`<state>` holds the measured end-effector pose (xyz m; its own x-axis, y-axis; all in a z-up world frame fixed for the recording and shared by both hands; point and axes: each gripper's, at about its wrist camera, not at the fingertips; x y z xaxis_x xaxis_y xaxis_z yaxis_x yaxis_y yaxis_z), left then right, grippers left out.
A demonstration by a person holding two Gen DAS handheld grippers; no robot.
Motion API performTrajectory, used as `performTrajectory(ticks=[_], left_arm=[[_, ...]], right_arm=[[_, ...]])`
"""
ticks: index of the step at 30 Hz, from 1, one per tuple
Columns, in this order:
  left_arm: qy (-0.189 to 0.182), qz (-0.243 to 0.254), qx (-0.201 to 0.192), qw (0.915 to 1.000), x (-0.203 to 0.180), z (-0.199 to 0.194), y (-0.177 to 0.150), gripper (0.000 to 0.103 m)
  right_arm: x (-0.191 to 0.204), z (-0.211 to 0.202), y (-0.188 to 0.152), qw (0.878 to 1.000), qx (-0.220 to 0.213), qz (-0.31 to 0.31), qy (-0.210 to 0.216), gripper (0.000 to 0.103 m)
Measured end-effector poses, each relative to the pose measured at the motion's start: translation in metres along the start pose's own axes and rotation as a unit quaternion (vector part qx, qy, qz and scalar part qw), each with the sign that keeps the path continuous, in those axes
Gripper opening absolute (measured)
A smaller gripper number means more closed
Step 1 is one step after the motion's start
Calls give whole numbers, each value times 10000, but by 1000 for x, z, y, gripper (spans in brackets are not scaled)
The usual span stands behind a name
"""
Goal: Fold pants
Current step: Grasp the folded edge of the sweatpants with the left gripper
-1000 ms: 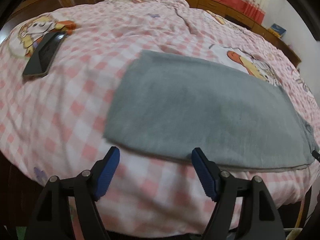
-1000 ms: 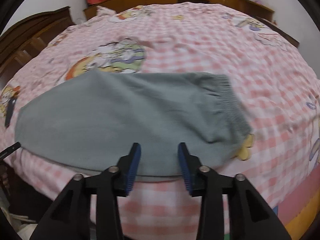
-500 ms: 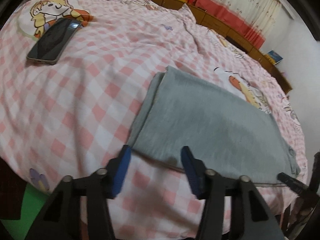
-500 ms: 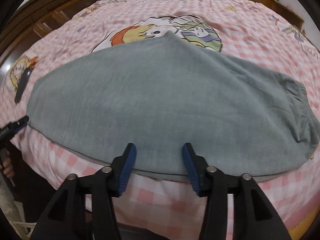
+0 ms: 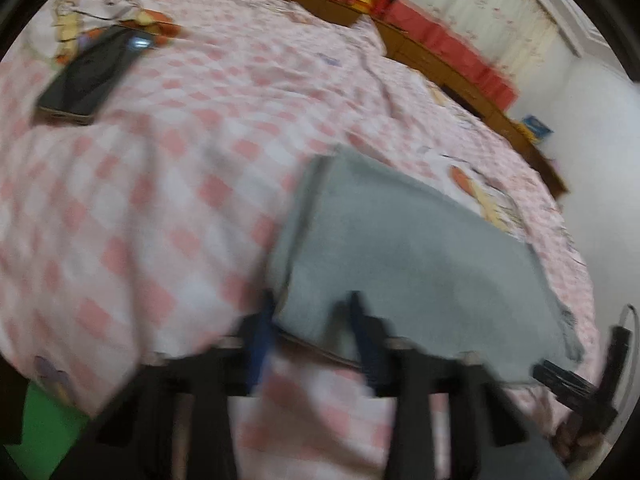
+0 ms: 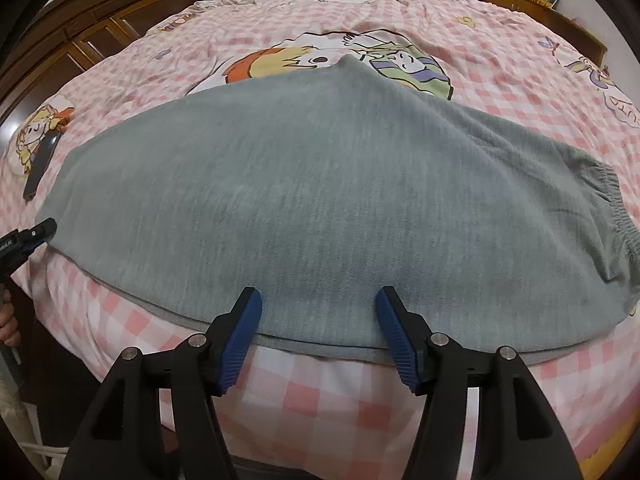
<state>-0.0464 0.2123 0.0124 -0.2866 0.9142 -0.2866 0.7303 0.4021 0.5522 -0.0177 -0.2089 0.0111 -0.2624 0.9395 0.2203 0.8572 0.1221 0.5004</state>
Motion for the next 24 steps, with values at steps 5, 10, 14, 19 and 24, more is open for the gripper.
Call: performTrajectory(ticks=[5, 10, 14, 19, 24], left_arm=[[302, 440, -86, 9985, -20, 1, -6, 15], [221, -542, -162, 9982, -1, 10, -3, 46], [219, -793, -172, 9965, -1, 16, 3, 48], [291, -424, -215, 9984, -15, 6, 11, 9], [-125, -185, -421, 9989, -36, -25, 16, 8]], right_arm=[[-2, 0, -1, 10000, -42, 5, 41, 62], [-2, 0, -2, 9999, -103, 2, 60, 64], [-2, 0, -2, 9998, -141, 74, 122, 65], [-6, -7, -2, 9990, -203, 247, 320, 64], [-14, -22, -4, 9954, -385, 493, 725, 57]])
Point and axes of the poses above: each gripper's, at about its wrist camera, not at the fingertips, and z roughly the way its jaws point, x to its left, y to its top, and after that the axes turned 8 degrees about y, right-handed
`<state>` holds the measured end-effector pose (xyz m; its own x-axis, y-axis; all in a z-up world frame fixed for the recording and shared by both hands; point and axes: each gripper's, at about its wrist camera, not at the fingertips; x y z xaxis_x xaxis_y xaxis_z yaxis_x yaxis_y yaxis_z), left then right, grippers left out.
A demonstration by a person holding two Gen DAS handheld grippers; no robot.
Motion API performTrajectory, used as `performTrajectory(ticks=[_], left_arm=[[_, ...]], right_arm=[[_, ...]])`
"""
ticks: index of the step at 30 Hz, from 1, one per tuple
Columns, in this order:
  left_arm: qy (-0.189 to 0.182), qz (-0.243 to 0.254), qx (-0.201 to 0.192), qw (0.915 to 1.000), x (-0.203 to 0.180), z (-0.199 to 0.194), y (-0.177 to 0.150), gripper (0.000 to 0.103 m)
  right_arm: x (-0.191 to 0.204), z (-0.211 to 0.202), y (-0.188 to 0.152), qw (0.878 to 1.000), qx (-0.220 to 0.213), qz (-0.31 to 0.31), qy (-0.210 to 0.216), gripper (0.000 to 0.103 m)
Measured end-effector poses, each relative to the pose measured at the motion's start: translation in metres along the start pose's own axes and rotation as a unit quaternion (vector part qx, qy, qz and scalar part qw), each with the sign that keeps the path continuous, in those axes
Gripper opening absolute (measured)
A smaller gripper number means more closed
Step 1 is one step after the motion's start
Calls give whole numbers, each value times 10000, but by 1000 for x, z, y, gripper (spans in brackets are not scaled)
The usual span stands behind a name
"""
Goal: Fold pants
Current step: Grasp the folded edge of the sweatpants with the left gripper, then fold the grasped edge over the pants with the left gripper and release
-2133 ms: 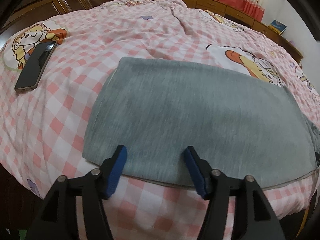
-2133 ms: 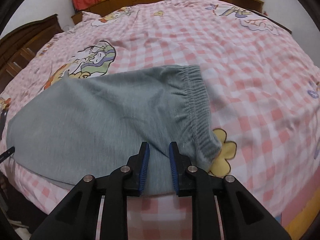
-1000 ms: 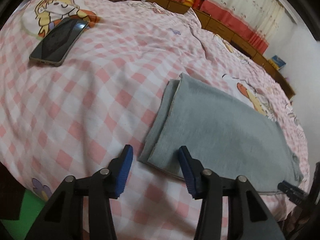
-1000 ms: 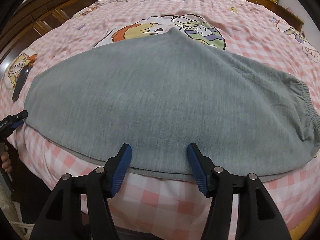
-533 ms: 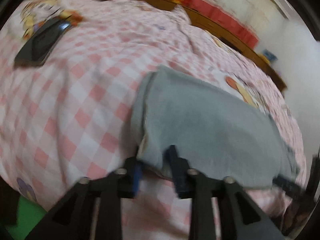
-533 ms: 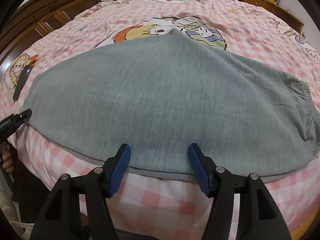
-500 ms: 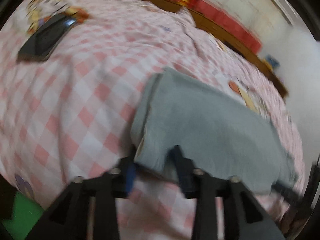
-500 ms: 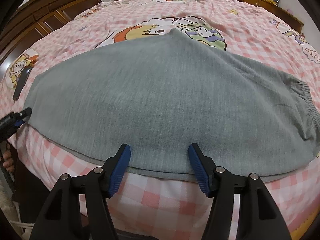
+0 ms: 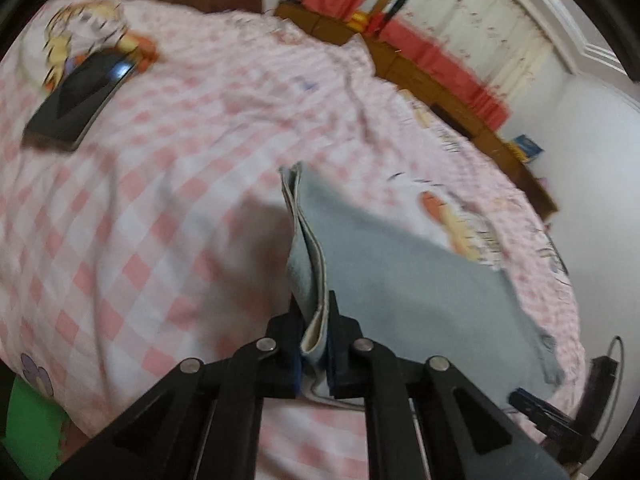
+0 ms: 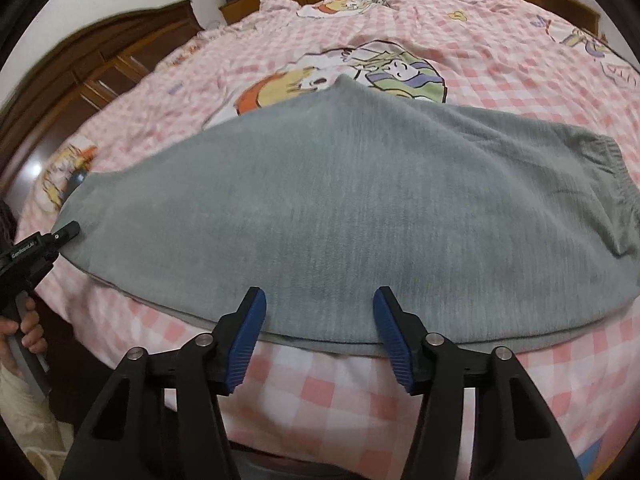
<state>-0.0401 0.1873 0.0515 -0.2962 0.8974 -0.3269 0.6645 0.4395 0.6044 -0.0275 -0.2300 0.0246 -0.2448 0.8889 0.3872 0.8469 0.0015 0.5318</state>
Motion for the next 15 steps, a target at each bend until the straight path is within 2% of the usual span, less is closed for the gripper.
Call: performTrajectory(ticks=[4, 9, 15], left_arm=[[-311, 420, -129, 9986, -40, -25, 9, 8], [-607, 908, -119, 9939, -92, -38, 8, 8], [-835, 1331, 346, 9870, -154, -15, -11, 8]], right_arm=[[-1, -13, -2, 9998, -185, 0, 97, 57], [-7, -28, -6, 9986, -393, 55, 340, 57], [-18, -32, -12, 9982, -405, 161, 417, 57]])
Point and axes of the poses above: each gripper's, at about its wrist camera, not at the fingertips, and z roughly the way its jaws point, x to its left, y to its top, and after that the axes turned 8 degrees about y, right-handed
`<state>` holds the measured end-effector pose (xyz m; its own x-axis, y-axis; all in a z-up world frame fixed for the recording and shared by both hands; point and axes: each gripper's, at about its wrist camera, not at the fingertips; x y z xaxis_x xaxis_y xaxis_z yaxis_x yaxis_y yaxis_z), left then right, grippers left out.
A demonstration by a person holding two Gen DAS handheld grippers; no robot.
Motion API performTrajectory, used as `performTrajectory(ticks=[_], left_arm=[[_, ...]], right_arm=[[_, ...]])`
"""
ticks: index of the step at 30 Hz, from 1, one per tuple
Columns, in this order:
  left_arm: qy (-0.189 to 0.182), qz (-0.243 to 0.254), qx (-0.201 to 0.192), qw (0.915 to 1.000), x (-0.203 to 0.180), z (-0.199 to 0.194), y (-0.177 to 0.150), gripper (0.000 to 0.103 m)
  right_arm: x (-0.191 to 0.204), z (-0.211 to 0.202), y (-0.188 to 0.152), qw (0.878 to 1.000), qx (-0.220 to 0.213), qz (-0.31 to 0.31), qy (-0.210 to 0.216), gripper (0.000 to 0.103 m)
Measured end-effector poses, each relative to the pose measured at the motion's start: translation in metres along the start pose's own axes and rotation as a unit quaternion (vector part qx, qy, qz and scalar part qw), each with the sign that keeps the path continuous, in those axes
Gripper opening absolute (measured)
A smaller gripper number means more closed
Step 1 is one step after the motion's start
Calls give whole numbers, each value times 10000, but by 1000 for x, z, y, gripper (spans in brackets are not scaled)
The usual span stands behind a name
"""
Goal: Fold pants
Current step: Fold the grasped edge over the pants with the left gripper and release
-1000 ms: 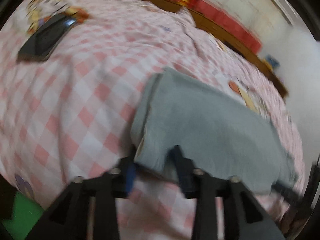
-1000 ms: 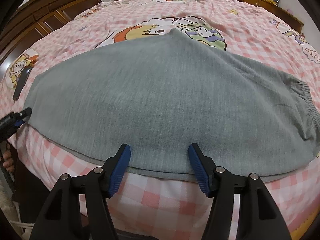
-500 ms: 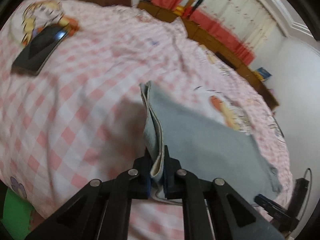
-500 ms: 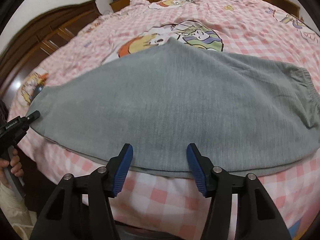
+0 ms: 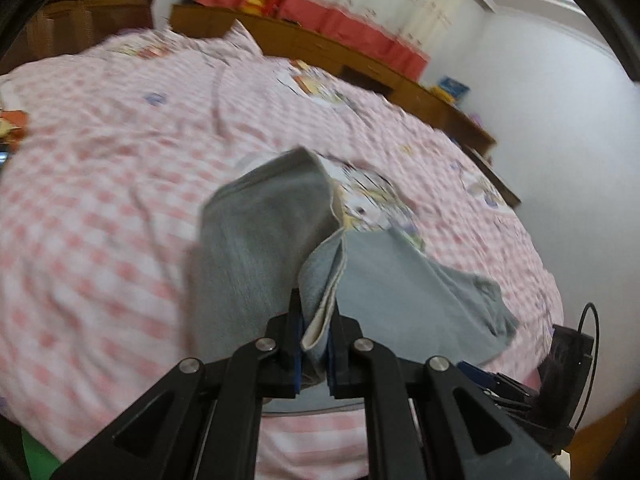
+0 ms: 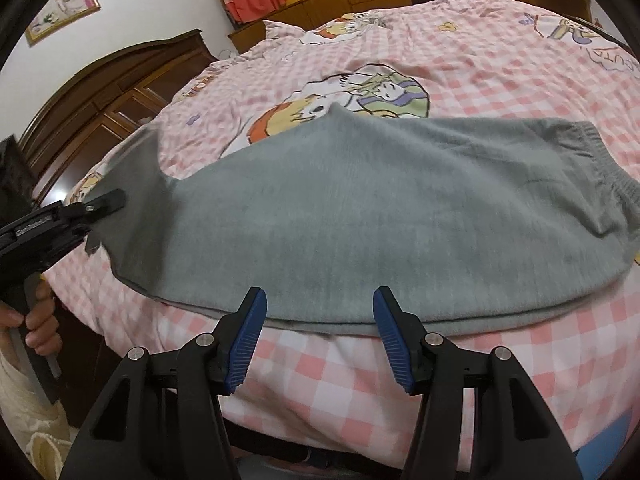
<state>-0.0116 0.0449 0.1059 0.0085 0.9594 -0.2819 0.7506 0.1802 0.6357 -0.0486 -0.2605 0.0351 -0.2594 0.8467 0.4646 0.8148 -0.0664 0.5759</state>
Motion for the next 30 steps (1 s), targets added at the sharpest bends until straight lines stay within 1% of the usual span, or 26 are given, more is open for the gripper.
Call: performTrajectory(ticks=[4, 8, 9, 10, 11, 12, 13, 15, 17, 19, 21, 23, 25, 27, 28, 30], left_arm=[[5, 257, 404, 9989, -33, 40, -9, 8], [87, 437, 720, 9964, -52, 72, -24, 8], [97, 452, 768, 9960, -54, 76, -27, 13], [111, 477, 826, 9954, -56, 82, -31, 22], [111, 478, 861, 9951, -57, 86, -34, 27], [90, 466, 892, 9949, -58, 88, -35, 35], [39, 460, 881, 9950, -59, 87, -38, 43], [10, 533, 881, 9947, -62, 84, -39, 51], [99, 683, 896, 9936, -66, 78, -41, 57], [258, 765, 841, 9932, -65, 68, -43, 67], [400, 779, 719, 9936, -60, 58, -45, 71], [490, 753, 637, 9939, -53, 48, -46, 72], [612, 706, 569, 9940, -42, 39, -47, 75], [825, 673, 492, 9931, -31, 32, -48, 78], [962, 659, 472, 9921, -23, 29, -48, 79], [1060, 578, 513, 9914, -10, 24, -51, 80]], right_arm=[[-9, 4, -4, 9999, 119, 113, -45, 57], [-18, 12, -9, 9994, 280, 203, -50, 57], [-20, 14, -10, 9993, 308, 224, -39, 57], [-22, 16, -11, 9991, 332, 258, -26, 57], [-24, 18, -13, 9990, 331, 293, -13, 57], [-25, 19, -14, 9990, 326, 321, -10, 57], [-26, 21, -15, 9989, 319, 334, -22, 57], [-24, 22, -16, 9991, 327, 253, -86, 58], [-23, 23, -16, 9991, 351, 198, -110, 59], [-24, 24, -16, 9991, 351, 233, -54, 62], [-24, 24, -17, 9991, 352, 241, -14, 64], [-22, 25, -17, 9991, 373, 194, -27, 65], [-20, 25, -17, 9991, 402, 131, -87, 66], [-16, 26, -16, 9988, 448, 84, -178, 65], [-14, 26, -15, 9985, 487, 67, -228, 65], [-12, 26, -12, 9981, 544, 110, -268, 65]])
Point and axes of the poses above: each gripper's, at about its wrist camera, not at the fingertips, and z roughly the way its jaws point, x to its left, y to its top, and after that the axes turned 8 degrees about y, right-handed
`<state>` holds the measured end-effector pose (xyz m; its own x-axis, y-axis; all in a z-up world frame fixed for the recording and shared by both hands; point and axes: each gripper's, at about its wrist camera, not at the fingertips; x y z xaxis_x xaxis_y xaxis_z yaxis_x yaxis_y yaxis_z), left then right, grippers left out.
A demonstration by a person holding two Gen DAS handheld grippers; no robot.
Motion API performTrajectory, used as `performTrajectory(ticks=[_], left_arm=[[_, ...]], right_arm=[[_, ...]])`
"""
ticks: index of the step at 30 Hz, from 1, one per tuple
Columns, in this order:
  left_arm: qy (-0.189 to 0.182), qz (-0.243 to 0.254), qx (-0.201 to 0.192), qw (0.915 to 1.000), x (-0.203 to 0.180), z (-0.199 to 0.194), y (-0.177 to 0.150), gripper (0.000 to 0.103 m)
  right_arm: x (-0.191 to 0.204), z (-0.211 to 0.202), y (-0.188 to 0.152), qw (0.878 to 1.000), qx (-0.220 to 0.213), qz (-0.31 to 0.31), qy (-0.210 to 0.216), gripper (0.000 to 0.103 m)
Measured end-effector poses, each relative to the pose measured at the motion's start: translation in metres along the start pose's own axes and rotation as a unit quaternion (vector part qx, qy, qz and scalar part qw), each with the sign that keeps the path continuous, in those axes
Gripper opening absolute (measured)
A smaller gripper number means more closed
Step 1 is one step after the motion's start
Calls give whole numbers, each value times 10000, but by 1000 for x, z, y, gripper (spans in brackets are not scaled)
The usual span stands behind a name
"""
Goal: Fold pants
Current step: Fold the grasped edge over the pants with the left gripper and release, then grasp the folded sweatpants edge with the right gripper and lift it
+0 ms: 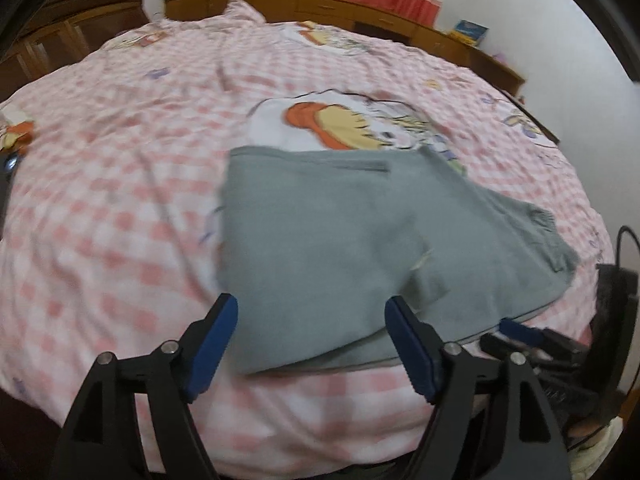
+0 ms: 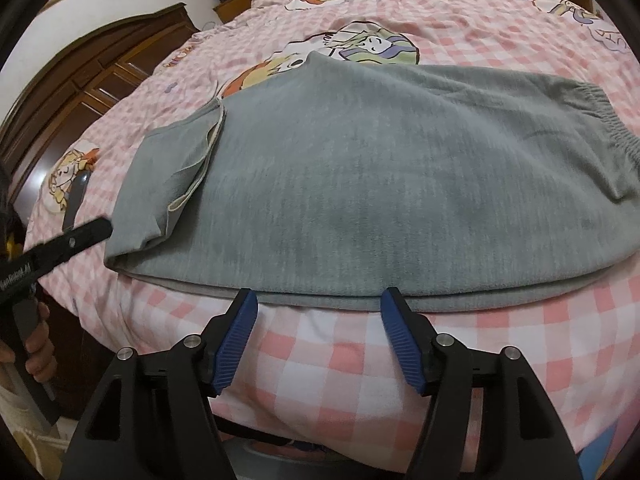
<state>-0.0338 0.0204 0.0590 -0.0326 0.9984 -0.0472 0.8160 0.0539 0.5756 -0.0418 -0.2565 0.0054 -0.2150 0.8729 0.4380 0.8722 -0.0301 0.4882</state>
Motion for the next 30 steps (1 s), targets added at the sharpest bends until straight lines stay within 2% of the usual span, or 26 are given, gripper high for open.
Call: performTrajectory(ticks=[5, 11, 16, 19, 23, 27, 30], left_arm=[[96, -72, 78, 9999, 23, -3, -16, 82], [209, -68, 140, 9997, 29, 10, -31, 82], [530, -148, 123, 9984, 33, 22, -33, 82], [579, -351, 1, 9977, 43, 22, -34, 82], [813, -265, 22, 9963, 49, 26, -38, 83], [681, -474, 87, 9965, 58, 29, -42, 84], [647, -451, 71, 9969, 60, 28, -43, 84]], right_arm=[[1, -6, 11, 9996, -3, 236, 125, 65], [28, -10, 26, 9998, -85, -151, 90, 65], [45, -2, 30, 9991, 21, -412, 78, 65], [54, 2, 33, 9987, -2, -505, -5, 65], [68, 7, 47, 9980, -69, -629, 49, 65], [83, 23, 65, 9970, -45, -748, 215, 65], [89, 42, 78, 9970, 103, -710, 279, 65]])
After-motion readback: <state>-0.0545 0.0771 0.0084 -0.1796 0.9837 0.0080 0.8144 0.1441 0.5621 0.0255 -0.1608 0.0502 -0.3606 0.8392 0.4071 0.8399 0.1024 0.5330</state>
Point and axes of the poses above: each gripper's, at about its wrist camera, not at the fingertips, and z roughly the way its jaws point, x to its left, y to its top, and after that the axes turned 8 degrees about y, right-handed
